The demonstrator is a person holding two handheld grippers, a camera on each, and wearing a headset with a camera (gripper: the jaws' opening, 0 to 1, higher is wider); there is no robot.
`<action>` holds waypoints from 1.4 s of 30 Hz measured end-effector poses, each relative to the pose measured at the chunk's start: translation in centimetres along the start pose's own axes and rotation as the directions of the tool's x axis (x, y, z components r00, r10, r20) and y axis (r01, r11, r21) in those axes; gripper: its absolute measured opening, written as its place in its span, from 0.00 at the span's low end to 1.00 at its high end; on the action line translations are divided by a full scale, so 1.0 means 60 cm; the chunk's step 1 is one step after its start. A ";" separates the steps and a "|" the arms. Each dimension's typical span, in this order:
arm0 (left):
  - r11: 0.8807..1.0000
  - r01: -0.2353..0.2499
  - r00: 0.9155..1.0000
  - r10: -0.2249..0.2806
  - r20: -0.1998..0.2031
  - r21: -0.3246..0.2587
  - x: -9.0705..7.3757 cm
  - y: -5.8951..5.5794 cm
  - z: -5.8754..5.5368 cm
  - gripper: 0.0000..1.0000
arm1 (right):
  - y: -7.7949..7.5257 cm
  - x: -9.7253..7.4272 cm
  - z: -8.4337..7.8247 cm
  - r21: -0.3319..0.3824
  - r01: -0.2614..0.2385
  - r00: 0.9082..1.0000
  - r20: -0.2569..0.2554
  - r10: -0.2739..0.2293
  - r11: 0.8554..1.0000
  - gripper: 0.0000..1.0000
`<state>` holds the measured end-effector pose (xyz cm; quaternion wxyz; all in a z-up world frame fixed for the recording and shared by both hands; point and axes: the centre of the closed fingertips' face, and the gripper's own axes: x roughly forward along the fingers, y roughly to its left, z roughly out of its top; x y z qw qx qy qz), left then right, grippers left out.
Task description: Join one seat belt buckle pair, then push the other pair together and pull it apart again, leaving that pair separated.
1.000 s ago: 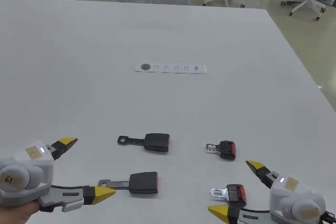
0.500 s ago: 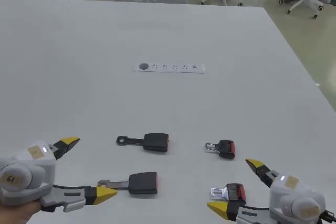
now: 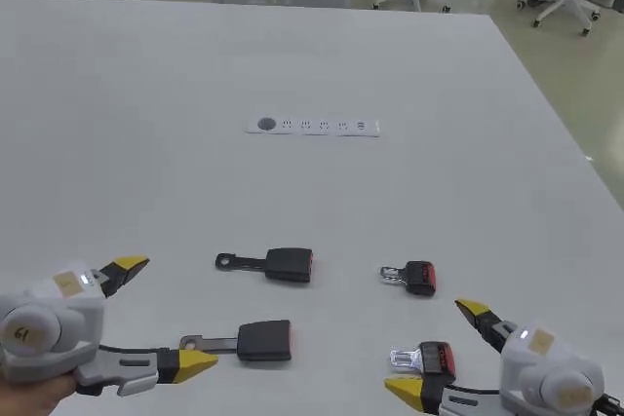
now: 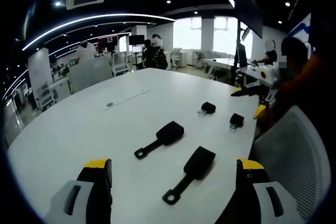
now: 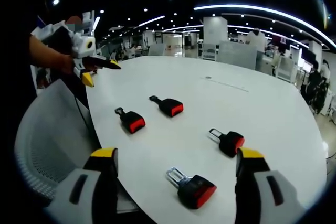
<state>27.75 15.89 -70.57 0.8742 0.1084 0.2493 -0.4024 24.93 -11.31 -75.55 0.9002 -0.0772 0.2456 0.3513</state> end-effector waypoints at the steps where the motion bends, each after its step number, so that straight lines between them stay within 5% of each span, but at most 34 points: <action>1: 1.000 0.000 1.000 0.000 0.001 0.001 0.000 -0.001 0.001 1.00 | 0.000 0.000 0.000 0.000 0.000 1.000 -0.001 0.000 1.000 0.95; 32: 1.000 0.001 1.000 -0.001 0.003 0.000 0.002 -0.007 0.002 1.00 | -0.005 -0.001 0.008 -0.007 -0.004 1.000 0.006 0.004 1.000 0.92; 42: 1.000 0.003 1.000 -0.003 0.002 -0.004 0.007 -0.007 0.003 1.00 | -0.021 -0.002 0.024 0.050 0.022 0.999 0.043 -0.024 0.999 0.92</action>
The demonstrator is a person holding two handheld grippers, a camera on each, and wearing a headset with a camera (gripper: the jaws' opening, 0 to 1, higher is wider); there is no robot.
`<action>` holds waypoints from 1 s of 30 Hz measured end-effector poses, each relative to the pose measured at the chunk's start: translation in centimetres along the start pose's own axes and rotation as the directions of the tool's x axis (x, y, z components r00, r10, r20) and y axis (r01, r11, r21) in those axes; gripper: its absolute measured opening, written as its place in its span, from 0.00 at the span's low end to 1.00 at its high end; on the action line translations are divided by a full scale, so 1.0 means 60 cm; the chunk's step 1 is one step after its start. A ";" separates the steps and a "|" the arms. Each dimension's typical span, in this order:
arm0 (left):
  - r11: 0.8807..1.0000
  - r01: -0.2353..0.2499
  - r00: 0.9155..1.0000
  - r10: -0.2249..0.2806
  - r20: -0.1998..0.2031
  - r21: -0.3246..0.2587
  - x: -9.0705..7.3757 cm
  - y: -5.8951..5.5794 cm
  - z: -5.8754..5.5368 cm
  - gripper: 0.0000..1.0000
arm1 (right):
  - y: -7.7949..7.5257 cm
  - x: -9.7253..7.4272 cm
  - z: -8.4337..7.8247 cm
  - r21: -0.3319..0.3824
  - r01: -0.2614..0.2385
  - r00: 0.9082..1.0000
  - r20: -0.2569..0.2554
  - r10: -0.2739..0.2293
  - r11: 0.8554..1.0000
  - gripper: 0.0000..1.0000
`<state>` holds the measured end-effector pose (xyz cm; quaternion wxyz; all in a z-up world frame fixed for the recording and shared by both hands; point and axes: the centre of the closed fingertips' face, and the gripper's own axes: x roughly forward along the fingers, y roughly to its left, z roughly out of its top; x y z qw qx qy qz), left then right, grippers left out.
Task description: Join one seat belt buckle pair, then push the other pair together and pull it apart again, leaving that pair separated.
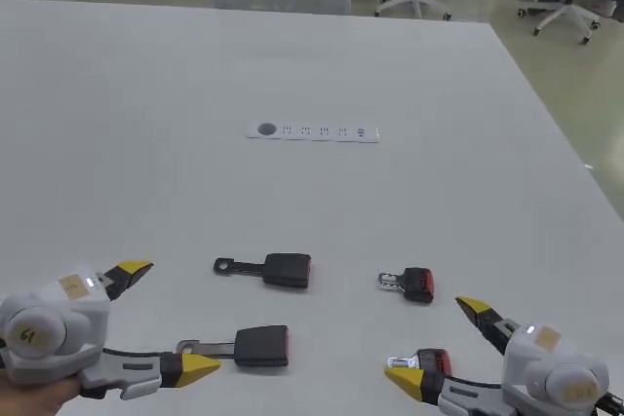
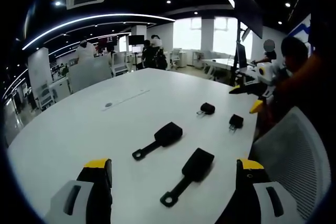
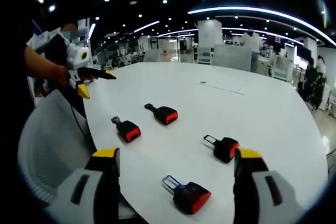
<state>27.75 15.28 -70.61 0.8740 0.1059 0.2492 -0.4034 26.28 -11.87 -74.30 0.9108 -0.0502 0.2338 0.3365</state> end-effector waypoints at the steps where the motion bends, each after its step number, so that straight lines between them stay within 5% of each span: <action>1: 1.000 0.000 1.000 0.000 -0.001 0.001 0.001 0.000 0.000 1.00 | -0.001 0.000 0.001 0.002 0.002 1.000 0.003 -0.002 1.000 0.92; 19: 1.000 0.026 1.000 -0.026 -0.008 -0.005 0.022 -0.012 -0.009 1.00 | -0.011 -0.002 0.017 0.047 0.013 0.999 0.040 -0.015 0.999 0.90; 30: 0.999 0.045 0.999 -0.044 -0.027 0.014 0.032 -0.013 -0.016 1.00 | -0.017 -0.006 0.012 0.016 -0.007 1.000 0.021 0.007 1.000 0.89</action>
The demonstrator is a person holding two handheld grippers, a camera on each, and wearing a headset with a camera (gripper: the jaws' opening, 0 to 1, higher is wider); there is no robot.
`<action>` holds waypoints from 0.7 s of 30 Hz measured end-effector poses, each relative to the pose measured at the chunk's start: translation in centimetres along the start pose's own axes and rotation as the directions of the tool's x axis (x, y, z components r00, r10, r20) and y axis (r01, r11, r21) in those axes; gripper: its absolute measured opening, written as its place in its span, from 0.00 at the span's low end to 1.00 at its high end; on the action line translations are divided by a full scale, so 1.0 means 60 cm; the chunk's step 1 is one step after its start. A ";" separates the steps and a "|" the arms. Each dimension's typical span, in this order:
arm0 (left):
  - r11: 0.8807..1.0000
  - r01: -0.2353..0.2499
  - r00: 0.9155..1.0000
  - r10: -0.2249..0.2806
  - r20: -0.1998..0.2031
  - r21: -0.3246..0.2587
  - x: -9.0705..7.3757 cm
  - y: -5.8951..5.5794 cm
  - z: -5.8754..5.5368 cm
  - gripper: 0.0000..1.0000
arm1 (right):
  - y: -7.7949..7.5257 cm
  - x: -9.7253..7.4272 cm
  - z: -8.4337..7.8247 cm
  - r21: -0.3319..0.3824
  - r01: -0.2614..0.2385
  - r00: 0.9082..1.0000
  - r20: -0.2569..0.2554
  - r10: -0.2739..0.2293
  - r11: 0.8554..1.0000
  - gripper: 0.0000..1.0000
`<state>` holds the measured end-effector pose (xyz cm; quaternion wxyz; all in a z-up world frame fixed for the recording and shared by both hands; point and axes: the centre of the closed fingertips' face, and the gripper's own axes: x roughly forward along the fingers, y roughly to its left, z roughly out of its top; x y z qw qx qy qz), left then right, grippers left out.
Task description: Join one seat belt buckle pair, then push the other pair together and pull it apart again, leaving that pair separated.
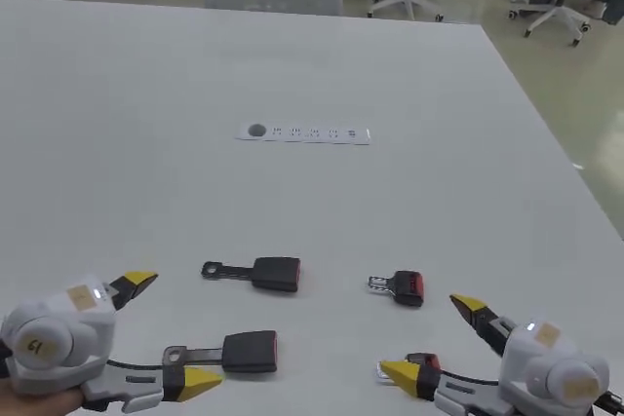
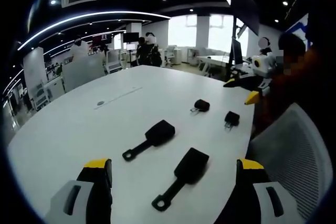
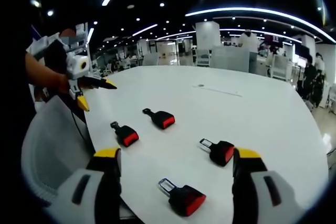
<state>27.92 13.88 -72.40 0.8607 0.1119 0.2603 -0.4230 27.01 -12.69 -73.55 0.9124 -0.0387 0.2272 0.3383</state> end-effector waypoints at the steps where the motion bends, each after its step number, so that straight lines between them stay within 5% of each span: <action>1: 1.000 0.003 1.000 -0.003 -0.003 0.002 0.001 -0.001 0.000 1.00 | -0.001 0.000 -0.001 -0.002 -0.003 1.000 -0.002 0.003 1.000 0.89; 6: 1.000 0.010 1.000 -0.010 -0.013 0.012 0.008 -0.004 -0.001 1.00 | 0.002 0.000 -0.015 -0.057 -0.044 0.997 -0.059 0.041 0.997 0.89; 21: 0.999 0.039 0.998 -0.037 -0.058 0.033 0.032 -0.022 -0.013 0.99 | 0.002 0.005 -0.035 -0.067 -0.116 0.988 -0.107 0.108 0.991 0.86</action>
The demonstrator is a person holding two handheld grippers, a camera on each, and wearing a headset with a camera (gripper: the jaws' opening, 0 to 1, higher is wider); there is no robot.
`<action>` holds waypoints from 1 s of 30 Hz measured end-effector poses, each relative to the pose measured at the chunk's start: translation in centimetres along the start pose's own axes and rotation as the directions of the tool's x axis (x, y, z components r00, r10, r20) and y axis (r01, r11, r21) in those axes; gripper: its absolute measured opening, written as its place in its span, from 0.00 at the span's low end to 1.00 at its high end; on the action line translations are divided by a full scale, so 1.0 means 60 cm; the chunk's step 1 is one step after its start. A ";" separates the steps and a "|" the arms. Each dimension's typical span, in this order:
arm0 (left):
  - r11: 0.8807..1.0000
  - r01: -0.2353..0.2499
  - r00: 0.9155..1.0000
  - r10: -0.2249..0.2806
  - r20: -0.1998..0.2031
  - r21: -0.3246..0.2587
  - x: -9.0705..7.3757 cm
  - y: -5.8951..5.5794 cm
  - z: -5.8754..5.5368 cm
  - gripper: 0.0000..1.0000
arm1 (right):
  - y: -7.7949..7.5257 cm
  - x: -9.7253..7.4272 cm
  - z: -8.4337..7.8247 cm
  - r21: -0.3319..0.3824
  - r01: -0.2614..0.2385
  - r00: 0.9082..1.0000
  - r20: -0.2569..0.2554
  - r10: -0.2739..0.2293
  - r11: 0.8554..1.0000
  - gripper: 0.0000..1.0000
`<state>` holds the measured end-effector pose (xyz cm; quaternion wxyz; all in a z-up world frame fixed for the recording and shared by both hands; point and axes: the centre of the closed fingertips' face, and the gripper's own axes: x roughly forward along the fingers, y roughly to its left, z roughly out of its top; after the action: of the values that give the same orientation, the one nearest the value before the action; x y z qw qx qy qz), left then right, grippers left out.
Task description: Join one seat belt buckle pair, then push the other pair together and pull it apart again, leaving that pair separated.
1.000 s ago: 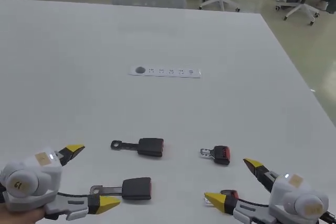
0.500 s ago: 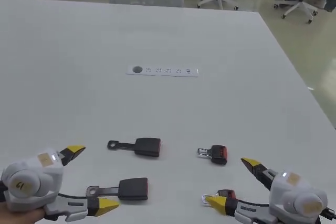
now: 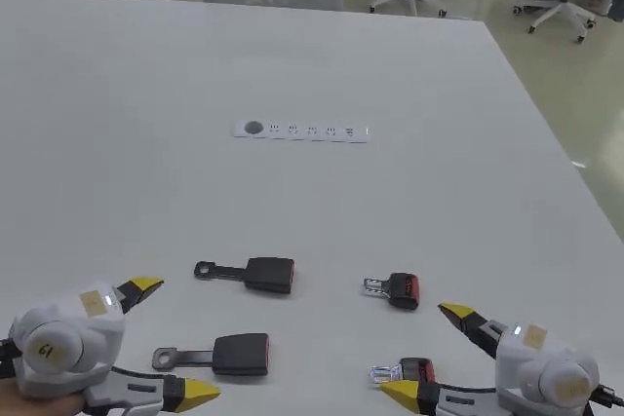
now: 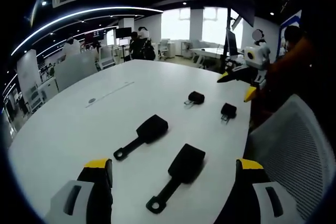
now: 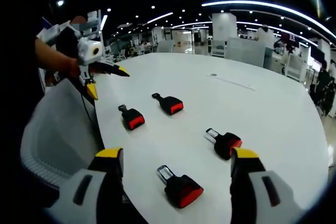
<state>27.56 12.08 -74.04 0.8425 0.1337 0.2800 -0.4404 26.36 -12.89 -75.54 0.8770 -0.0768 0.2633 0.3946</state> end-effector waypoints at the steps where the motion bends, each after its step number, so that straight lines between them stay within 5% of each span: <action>1: 1.000 0.006 1.000 -0.006 -0.005 0.005 0.003 -0.003 -0.001 0.99 | -0.001 0.001 -0.004 0.003 -0.009 1.000 -0.003 0.009 1.000 0.85; 8: 1.000 0.020 0.999 -0.019 -0.025 0.016 0.018 -0.006 -0.007 0.97 | 0.014 0.003 -0.032 -0.021 -0.089 0.993 -0.073 0.087 0.996 0.84; 17: 0.998 0.044 0.999 -0.043 -0.024 0.041 0.032 -0.012 -0.007 0.92 | 0.009 0.002 -0.055 -0.038 -0.125 0.985 -0.124 0.120 0.991 0.82; 30: 0.989 0.114 0.989 -0.104 -0.105 0.089 0.068 -0.026 -0.037 0.86 | 0.001 0.010 -0.085 -0.075 -0.196 0.963 -0.202 0.177 0.978 0.79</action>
<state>27.32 9.51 -78.21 0.7947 0.1800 0.3075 -0.4915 24.61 -14.23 -80.17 0.8014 -0.1312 0.3346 0.4781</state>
